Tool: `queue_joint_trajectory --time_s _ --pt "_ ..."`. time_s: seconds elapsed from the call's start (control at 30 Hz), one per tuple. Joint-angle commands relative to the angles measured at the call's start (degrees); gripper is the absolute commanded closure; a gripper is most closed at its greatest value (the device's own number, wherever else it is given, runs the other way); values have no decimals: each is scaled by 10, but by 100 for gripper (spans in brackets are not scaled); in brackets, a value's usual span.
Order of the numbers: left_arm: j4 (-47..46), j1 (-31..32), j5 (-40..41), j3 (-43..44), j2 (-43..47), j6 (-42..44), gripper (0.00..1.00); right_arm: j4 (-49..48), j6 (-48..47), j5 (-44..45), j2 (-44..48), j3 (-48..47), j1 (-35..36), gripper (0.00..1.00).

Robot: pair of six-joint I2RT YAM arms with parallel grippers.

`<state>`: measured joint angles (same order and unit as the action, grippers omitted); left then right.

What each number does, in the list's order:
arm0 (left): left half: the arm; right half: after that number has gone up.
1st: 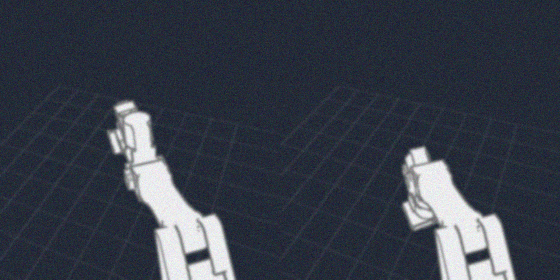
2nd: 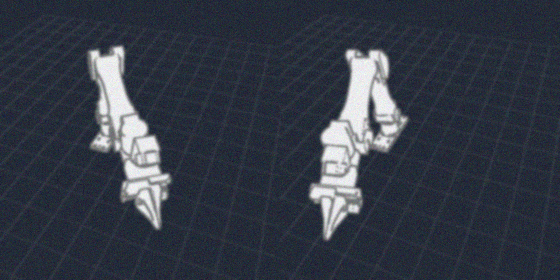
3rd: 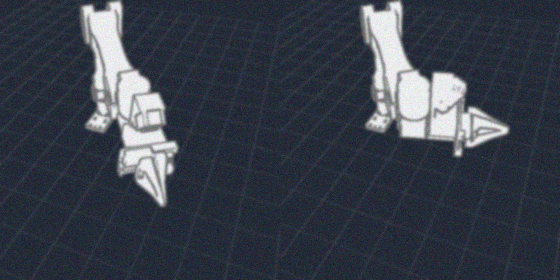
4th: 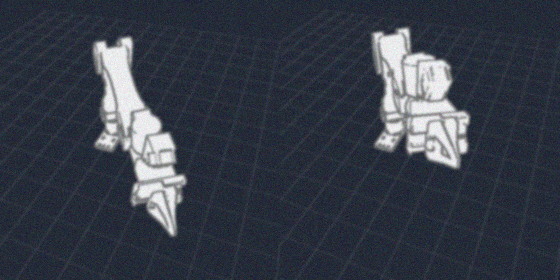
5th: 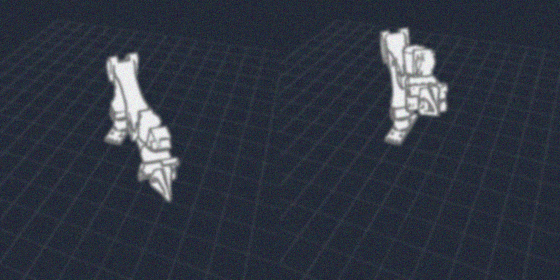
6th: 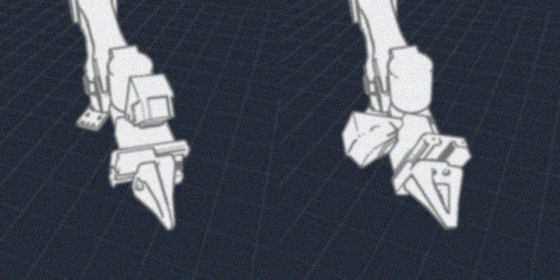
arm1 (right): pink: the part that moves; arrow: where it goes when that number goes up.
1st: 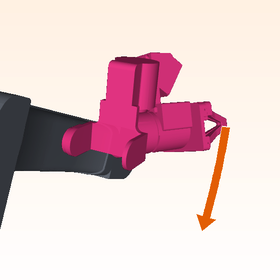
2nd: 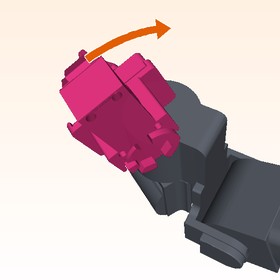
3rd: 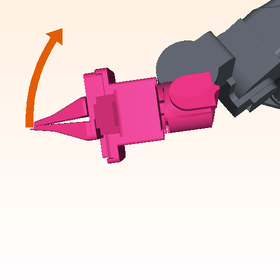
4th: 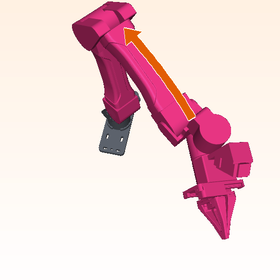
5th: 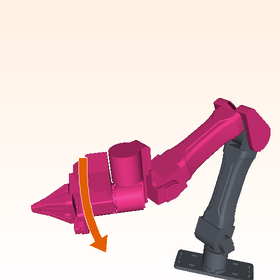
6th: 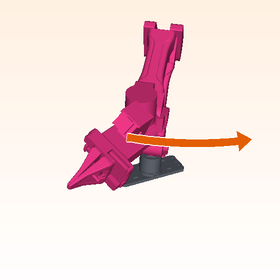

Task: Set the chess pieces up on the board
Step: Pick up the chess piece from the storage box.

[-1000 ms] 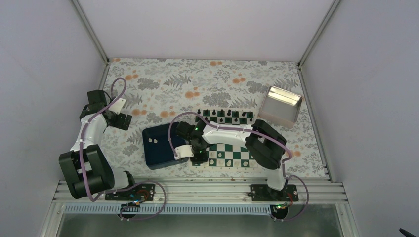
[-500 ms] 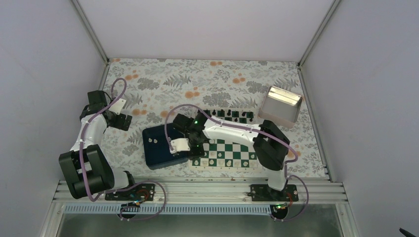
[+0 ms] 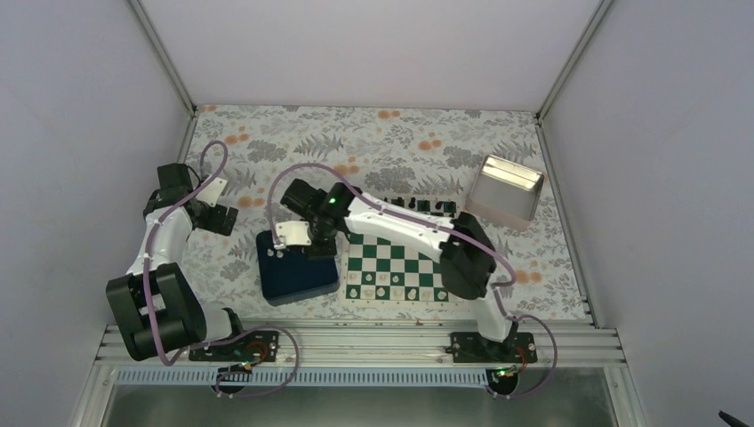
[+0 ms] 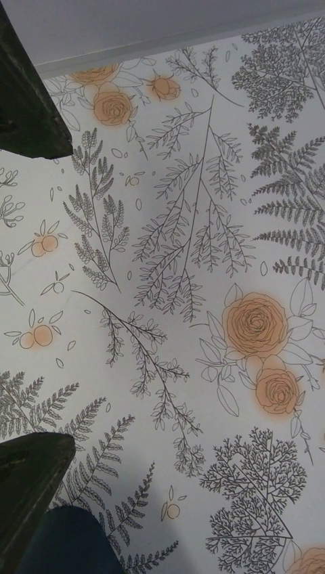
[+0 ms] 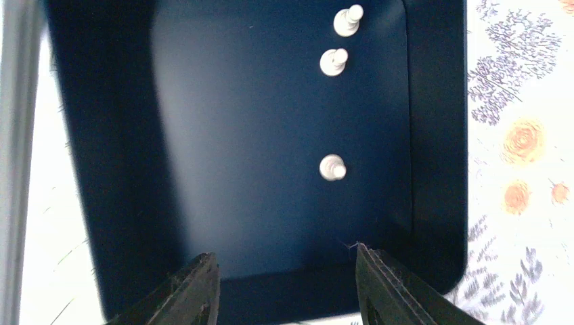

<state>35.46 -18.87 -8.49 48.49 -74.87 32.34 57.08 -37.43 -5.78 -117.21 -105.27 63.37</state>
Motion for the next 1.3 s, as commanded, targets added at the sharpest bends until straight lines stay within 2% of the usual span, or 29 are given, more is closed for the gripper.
queue_joint_trajectory --time_s 0.0,0.4,0.8,1.27 --pt "-6 -2 -14 -5 14 2 0 -19 2 21 -62 -51 4 46" --pt "-22 -2 -15 -27 14 3 0 -25 -2 30 -159 -123 -5 43" --pt "-34 -2 -9 -42 12 7 0 -41 -4 35 -185 -125 -28 42" --pt "-46 -2 -7 -51 4 10 0 -45 -15 -10 -195 -121 -35 44"
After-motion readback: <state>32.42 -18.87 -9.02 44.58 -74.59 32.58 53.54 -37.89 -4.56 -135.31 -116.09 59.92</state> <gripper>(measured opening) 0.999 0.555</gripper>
